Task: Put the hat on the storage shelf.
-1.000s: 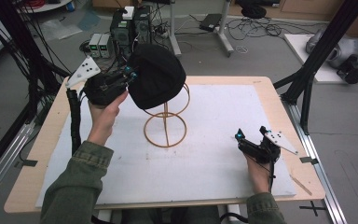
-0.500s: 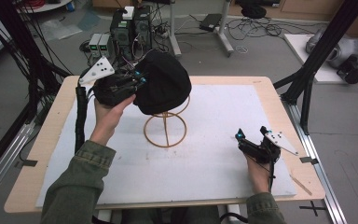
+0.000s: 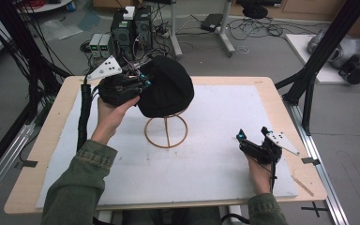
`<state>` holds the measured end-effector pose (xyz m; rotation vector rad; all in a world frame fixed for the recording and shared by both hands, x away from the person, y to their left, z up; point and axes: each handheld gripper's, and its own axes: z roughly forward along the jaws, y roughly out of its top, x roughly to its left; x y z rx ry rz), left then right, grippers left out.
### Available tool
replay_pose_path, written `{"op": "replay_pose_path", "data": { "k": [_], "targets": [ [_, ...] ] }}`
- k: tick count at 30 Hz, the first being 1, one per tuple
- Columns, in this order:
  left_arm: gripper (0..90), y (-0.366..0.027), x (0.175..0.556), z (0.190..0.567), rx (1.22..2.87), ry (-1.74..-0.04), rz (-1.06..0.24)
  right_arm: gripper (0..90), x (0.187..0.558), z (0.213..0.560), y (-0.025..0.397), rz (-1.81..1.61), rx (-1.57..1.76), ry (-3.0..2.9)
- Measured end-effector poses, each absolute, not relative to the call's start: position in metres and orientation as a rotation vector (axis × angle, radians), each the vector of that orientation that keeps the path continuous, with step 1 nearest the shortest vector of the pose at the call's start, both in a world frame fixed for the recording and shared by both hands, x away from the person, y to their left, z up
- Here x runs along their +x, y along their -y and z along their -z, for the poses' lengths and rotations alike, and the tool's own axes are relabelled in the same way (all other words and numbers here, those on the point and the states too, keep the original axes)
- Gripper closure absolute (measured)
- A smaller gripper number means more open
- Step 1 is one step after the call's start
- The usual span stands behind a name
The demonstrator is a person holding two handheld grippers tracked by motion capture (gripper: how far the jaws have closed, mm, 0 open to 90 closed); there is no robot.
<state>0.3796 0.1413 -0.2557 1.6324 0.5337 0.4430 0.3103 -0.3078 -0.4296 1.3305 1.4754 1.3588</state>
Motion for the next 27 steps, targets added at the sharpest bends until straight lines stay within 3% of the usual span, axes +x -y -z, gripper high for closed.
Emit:
{"op": "replay_pose_path", "data": {
  "k": [16,24,27],
  "targets": [
    [79.7,-0.1375,0.3837,0.2602,1.66,-0.574,-0.4,6.6,0.3084,0.429,0.311,-1.36,1.338,-1.464],
    [65.9,-0.1394,0.3864,0.265,1.663,-0.62,-0.405,6.6,0.3088,0.429,0.3105,-1.36,1.331,-1.467],
    [55.4,-0.1412,0.386,0.2653,1.643,-0.615,-0.392,6.6,0.3087,0.429,0.3109,-1.359,1.338,-1.466]
  ]
}}
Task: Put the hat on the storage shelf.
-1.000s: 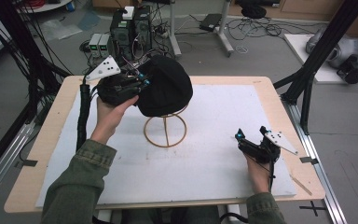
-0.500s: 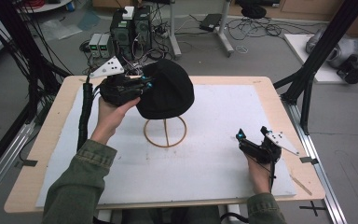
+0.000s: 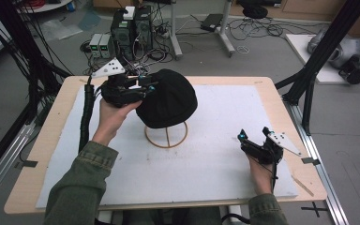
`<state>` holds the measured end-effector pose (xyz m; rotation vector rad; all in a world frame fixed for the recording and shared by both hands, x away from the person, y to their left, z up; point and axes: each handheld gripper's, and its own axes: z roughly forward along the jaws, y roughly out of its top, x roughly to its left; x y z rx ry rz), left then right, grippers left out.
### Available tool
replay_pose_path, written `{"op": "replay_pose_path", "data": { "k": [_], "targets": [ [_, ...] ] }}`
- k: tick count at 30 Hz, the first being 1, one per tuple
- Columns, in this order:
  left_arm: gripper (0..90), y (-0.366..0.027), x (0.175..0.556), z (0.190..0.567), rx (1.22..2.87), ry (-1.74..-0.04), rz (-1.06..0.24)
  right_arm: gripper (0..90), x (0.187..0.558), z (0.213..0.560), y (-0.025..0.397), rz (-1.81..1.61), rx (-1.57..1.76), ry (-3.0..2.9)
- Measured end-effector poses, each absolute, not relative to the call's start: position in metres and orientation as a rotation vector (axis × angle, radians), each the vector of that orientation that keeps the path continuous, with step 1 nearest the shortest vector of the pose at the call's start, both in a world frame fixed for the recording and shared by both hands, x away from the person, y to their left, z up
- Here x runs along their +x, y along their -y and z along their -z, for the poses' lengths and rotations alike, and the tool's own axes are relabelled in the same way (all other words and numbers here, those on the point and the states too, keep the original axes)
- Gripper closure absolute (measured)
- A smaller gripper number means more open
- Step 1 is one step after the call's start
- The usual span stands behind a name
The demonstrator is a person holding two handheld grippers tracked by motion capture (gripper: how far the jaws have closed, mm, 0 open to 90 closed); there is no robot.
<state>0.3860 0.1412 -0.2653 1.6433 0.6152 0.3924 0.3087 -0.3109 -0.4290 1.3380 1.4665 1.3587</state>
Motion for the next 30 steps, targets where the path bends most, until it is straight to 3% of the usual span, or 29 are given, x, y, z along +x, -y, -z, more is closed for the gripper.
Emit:
{"op": "replay_pose_path", "data": {
  "k": [1,4,12,30],
  "targets": [
    [55.4,-0.141,0.386,0.265,1.641,-0.615,-0.4,6.6,0.309,0.429,0.311,-1.359,1.338,-1.466],
    [40.3,-0.143,0.385,0.264,1.642,-0.641,-0.427,6.6,0.309,0.429,0.311,-1.357,1.332,-1.469],
    [25.0,-0.153,0.385,0.27,1.618,-0.695,-0.447,6.6,0.309,0.429,0.311,-1.355,1.344,-1.47],
    [22.3,-0.177,0.368,0.276,1.552,-0.688,-0.518,6.6,0.309,0.43,0.308,-1.347,1.339,-1.474]
  ]
}}
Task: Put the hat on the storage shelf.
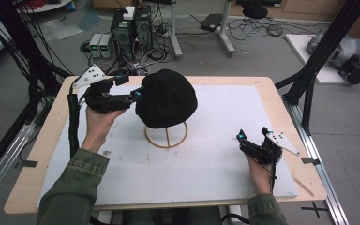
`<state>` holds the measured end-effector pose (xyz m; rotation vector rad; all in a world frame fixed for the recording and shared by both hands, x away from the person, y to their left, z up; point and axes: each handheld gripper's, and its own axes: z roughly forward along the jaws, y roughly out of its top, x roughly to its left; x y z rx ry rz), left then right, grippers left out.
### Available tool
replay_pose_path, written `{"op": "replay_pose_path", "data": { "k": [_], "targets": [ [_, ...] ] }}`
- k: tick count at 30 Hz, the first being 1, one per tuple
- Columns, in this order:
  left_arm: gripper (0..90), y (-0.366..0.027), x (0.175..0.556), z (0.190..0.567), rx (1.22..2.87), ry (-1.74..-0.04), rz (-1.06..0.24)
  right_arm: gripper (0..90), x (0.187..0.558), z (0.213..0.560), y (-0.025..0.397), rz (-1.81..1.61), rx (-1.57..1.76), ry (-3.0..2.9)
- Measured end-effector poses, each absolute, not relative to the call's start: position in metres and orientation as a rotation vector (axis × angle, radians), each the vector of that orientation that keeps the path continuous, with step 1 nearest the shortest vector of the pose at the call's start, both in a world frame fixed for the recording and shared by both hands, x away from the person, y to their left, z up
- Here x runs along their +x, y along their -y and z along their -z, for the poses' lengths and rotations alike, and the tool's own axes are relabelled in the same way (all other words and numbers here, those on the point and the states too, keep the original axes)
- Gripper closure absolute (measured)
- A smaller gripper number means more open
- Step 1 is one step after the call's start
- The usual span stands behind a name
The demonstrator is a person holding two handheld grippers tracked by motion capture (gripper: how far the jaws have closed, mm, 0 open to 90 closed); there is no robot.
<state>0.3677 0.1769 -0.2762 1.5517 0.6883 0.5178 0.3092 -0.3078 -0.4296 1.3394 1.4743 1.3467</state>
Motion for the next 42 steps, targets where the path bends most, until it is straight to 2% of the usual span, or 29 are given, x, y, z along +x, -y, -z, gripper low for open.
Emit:
{"op": "replay_pose_path", "data": {
  "k": [26,32,42],
  "targets": [
    [21.7,-0.224,0.329,0.311,1.46,-0.778,-0.614,6.6,0.308,0.43,0.303,-1.327,1.314,-1.459],
    [22.1,-0.234,0.32,0.326,1.419,-0.817,-0.717,6.6,0.309,0.431,0.301,-1.327,1.318,-1.458],
    [20.9,-0.254,0.309,0.348,1.382,-0.923,-0.791,6.5,0.308,0.431,0.3,-1.316,1.316,-1.451]
  ]
}}
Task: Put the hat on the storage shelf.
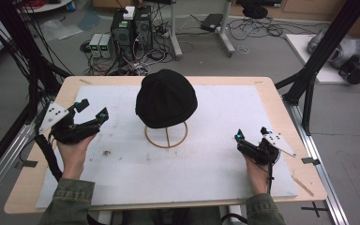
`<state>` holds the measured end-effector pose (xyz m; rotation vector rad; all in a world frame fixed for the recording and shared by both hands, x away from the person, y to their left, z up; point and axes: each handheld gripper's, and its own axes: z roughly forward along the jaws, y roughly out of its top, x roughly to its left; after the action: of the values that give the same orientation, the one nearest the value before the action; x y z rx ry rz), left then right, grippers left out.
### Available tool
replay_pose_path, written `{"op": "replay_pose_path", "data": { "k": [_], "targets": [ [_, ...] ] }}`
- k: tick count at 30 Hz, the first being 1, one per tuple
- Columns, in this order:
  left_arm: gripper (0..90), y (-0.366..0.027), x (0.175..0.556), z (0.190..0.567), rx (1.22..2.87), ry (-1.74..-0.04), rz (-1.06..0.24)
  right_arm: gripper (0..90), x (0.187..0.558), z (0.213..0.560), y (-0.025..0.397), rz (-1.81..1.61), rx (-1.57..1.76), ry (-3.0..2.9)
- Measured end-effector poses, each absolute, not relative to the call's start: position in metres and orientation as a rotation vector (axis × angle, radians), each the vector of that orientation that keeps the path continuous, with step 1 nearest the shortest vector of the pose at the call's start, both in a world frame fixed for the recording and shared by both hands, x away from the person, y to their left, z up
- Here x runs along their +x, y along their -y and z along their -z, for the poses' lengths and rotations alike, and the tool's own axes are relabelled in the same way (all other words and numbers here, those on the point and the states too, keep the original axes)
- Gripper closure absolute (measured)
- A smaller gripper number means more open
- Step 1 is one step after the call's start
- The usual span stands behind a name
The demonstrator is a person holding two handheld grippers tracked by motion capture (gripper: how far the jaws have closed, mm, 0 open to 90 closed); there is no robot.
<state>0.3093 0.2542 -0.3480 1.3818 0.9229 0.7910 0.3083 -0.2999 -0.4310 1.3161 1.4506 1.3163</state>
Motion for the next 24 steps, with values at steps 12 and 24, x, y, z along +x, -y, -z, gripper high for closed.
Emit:
{"op": "replay_pose_path", "data": {
  "k": [12,24],
  "targets": [
    [18.6,-0.273,0.294,0.368,1.309,-1.051,-0.909,6.5,0.307,0.431,0.301,-1.33,1.334,-1.44],
    [17.3,-0.283,0.269,0.406,1.161,-1.228,-1.113,6.5,0.305,0.43,0.302,-1.331,1.333,-1.429]
  ]
}}
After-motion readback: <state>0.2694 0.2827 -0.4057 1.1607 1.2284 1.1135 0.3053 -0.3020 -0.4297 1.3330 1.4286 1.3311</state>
